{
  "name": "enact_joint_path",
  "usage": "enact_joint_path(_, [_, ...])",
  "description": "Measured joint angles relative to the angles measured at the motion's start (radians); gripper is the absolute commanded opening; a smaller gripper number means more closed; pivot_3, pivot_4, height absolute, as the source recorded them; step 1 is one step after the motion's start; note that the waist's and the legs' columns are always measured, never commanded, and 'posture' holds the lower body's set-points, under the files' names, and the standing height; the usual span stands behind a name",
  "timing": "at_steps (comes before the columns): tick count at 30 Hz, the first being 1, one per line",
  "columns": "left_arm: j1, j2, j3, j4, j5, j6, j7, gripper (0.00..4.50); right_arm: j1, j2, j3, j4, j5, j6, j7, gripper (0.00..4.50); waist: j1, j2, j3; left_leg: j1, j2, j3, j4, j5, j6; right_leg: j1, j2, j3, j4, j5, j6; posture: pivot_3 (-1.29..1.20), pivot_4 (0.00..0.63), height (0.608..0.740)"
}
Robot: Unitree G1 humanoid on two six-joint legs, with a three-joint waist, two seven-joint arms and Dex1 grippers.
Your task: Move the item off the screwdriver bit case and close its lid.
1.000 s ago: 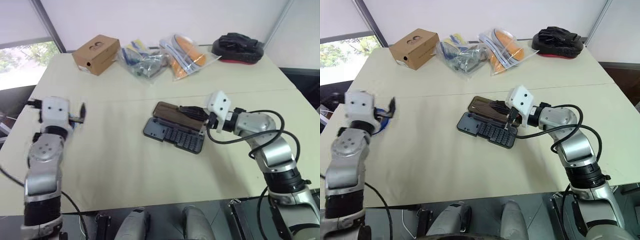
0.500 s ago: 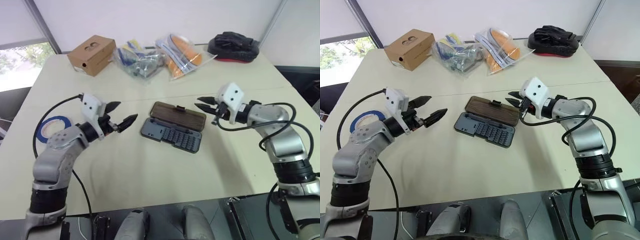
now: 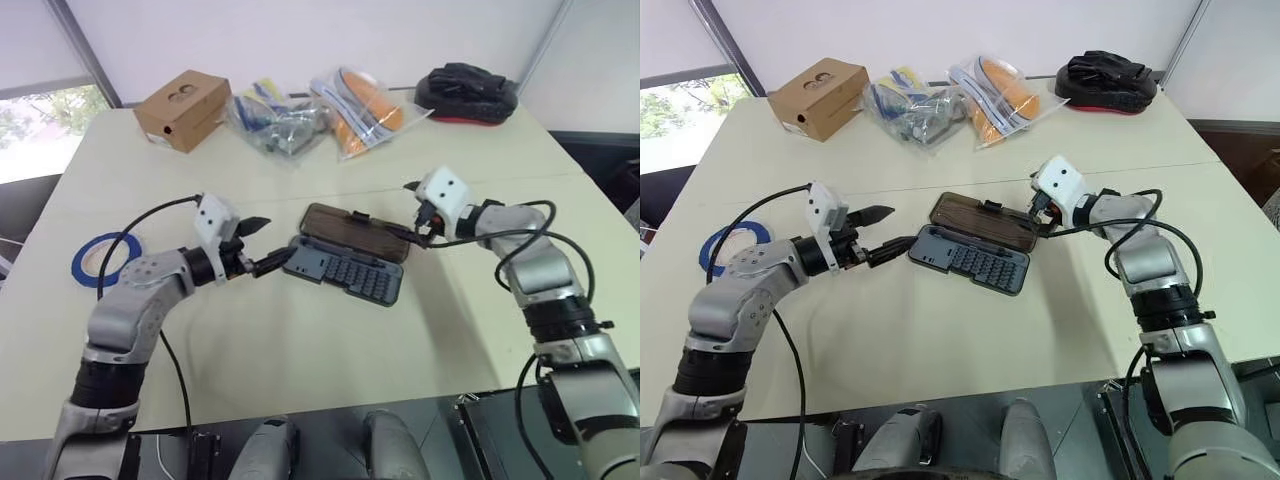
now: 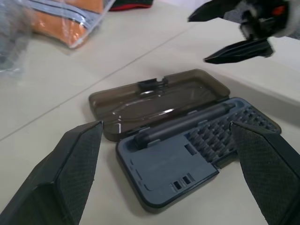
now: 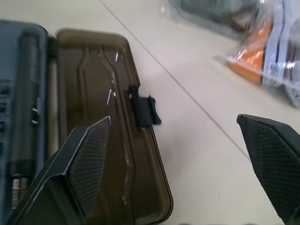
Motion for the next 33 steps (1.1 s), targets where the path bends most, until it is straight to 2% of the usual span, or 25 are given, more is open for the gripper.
enact_joint_path(14, [-0.009,-0.014,-0.025,0.028,0.040,-0.043,0.004,4.50,-0.208,0.058,0.082,0.496,-0.105,-0.164,0.089,4.47,-0.004,0.000,0.000,0.000,0.000,0.000,0.000,0.000,0.000,0.000,0.000,0.000,0.000,0.000,0.000,0.00,0.150,0.740])
enact_joint_path(17, [-0.003,-0.014,-0.025,0.027,0.046,-0.044,0.011,4.50,-0.229,0.059,0.082,0.564,-0.112,-0.196,0.103,3.65,-0.005,0.000,0.000,0.000,0.000,0.000,0.000,0.000,0.000,0.000,0.000,0.000,0.000,0.000,0.000,0.00,0.150,0.740])
enact_joint_path(24, [0.019,-0.018,-0.025,0.012,0.055,-0.054,0.033,4.50,-0.281,0.067,0.090,0.685,-0.152,-0.256,0.135,0.08,-0.007,0.000,0.000,0.000,0.000,0.000,0.000,0.000,0.000,0.000,0.000,0.000,0.000,0.000,0.000,0.00,0.150,0.740])
enact_joint_path(33, [0.024,-0.021,-0.021,0.005,0.056,-0.070,0.064,4.50,-0.340,0.060,0.111,0.773,-0.212,-0.309,0.206,0.03,-0.027,0.001,-0.001,0.000,0.001,-0.001,-0.001,0.000,-0.001,0.000,0.000,0.000,0.001,0.000,0.000,0.00,0.150,0.740])
